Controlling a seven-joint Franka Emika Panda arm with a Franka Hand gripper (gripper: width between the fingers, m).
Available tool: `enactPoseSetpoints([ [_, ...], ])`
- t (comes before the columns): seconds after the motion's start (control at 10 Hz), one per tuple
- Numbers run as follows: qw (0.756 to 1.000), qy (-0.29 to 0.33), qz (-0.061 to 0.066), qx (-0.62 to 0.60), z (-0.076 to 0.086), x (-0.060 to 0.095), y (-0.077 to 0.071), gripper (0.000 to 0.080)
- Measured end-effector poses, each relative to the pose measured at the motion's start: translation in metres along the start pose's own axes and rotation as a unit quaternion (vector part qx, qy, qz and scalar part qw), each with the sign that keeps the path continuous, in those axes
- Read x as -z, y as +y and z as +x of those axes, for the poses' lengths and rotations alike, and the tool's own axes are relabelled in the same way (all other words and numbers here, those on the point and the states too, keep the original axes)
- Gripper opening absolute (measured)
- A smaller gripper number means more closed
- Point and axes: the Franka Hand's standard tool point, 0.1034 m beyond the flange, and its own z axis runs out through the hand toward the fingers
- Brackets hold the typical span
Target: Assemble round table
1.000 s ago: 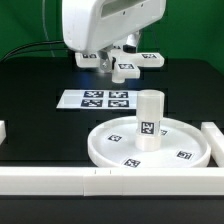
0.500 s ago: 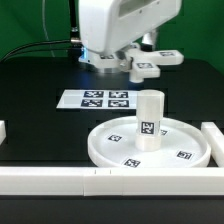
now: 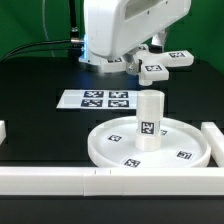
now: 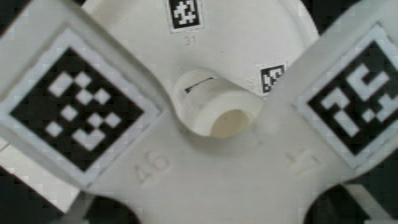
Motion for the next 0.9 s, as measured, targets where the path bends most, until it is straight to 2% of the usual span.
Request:
enactPoseSetpoints([
  [0.1,1.000,0.004,-0.005,0.003,-0.001,-0.003,-0.007,0.0446],
  [0.4,1.000,0.006,-0.008,0.005,-0.003,-0.012,-0.011,0.0446],
  [0.9,1.000,0.001,-0.003,0.004,-0.005,-0.021,-0.014,0.0446],
])
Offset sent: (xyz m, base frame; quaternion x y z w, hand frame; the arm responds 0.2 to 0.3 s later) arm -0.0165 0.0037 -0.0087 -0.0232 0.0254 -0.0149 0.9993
